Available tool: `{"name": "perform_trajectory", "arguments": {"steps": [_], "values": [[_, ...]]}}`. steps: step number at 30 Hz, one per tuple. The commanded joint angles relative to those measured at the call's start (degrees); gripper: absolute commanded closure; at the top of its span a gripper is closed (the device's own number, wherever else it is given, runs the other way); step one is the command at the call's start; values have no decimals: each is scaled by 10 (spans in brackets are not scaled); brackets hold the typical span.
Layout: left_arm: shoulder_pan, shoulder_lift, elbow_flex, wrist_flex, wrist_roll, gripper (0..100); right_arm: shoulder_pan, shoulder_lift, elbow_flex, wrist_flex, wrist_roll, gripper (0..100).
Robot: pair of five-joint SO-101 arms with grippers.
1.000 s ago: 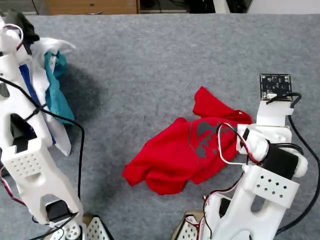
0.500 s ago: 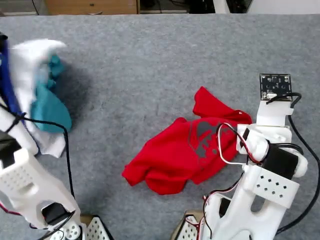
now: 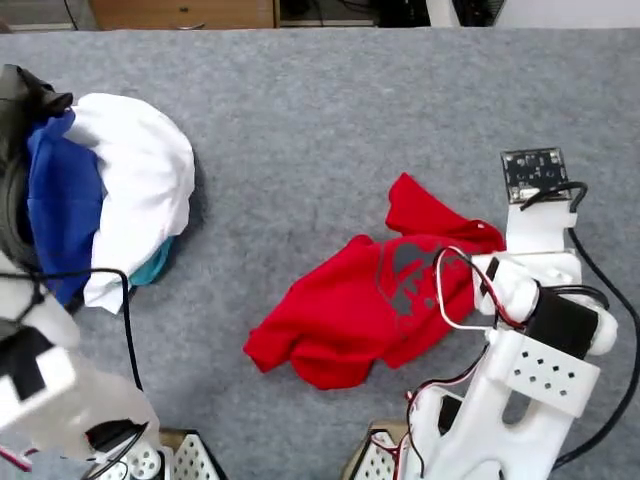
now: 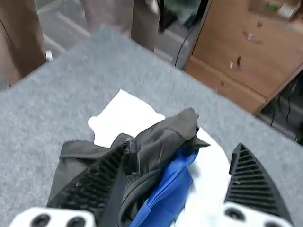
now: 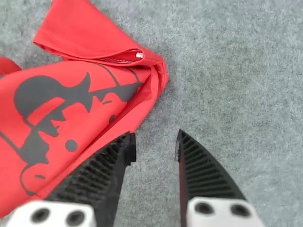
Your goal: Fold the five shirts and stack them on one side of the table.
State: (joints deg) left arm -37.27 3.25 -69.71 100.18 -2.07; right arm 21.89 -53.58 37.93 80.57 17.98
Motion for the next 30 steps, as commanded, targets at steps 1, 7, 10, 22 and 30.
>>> {"name": "perform_trajectory", "arguments": {"steps": [1, 7, 10, 22, 30], "values": [[-5, -84, 52, 7, 9, 693, -8, 0, -58, 11, 4, 842], [8, -269, 332, 6, 6, 693, -7, 3, -153, 46, 51, 842], [40, -353, 482, 4, 5, 693, -7, 4, -193, 64, 61, 842], [209, -600, 911, -131, 8, 693, -7, 6, -298, 185, 65, 763], [319, -626, 956, -103, 10, 693, -7, 87, -340, 208, 82, 763]]}}
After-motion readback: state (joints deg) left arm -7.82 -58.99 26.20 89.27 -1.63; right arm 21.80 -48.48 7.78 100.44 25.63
